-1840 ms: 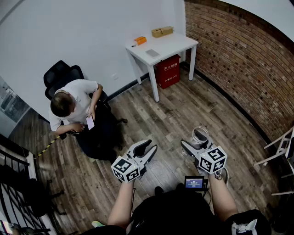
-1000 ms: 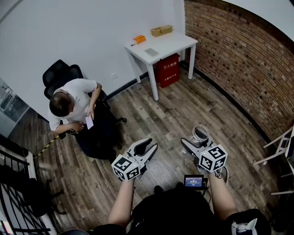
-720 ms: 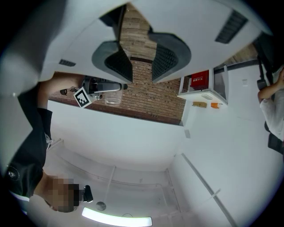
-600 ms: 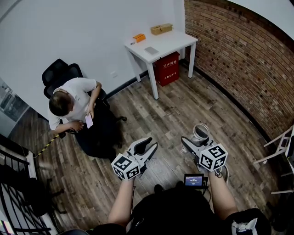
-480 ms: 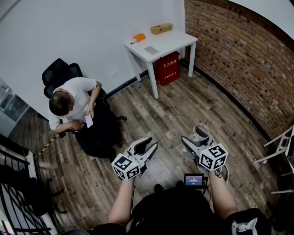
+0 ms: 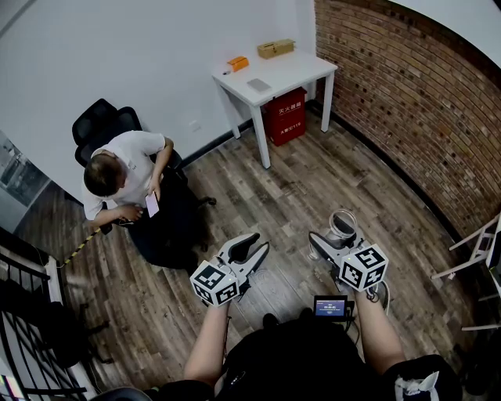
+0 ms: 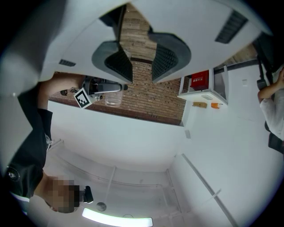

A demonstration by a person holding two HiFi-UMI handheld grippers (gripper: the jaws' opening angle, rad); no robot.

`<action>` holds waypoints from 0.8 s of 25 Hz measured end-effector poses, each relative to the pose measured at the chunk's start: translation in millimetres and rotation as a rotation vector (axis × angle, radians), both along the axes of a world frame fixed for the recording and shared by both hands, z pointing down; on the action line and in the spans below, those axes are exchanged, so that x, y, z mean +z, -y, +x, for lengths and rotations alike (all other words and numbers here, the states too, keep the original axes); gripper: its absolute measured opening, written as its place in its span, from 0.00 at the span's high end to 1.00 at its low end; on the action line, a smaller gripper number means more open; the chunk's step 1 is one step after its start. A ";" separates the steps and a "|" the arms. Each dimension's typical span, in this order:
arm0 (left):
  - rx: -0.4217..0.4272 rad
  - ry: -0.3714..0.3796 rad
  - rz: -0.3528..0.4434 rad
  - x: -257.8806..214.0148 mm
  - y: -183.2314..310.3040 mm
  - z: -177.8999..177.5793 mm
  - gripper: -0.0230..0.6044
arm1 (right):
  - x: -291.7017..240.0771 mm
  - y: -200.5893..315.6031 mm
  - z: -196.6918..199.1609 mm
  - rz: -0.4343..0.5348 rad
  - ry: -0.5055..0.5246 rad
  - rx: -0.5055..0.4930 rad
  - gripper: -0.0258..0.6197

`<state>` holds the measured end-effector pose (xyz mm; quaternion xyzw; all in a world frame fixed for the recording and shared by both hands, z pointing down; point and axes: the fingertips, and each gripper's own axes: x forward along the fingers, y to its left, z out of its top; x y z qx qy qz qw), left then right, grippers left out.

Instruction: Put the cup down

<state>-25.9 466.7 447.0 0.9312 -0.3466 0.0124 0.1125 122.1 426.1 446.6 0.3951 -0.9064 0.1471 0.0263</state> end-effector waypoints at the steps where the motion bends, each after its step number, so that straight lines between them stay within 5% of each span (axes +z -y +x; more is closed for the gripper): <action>1: 0.000 0.000 0.000 0.0 -0.3 0.2 0.74 | -0.1 -0.3 0.0 0.000 0.000 0.000 0.42; 20: 0.000 0.015 -0.015 4.7 9.1 15.5 0.74 | 5.7 8.5 16.2 -0.014 0.016 0.001 0.42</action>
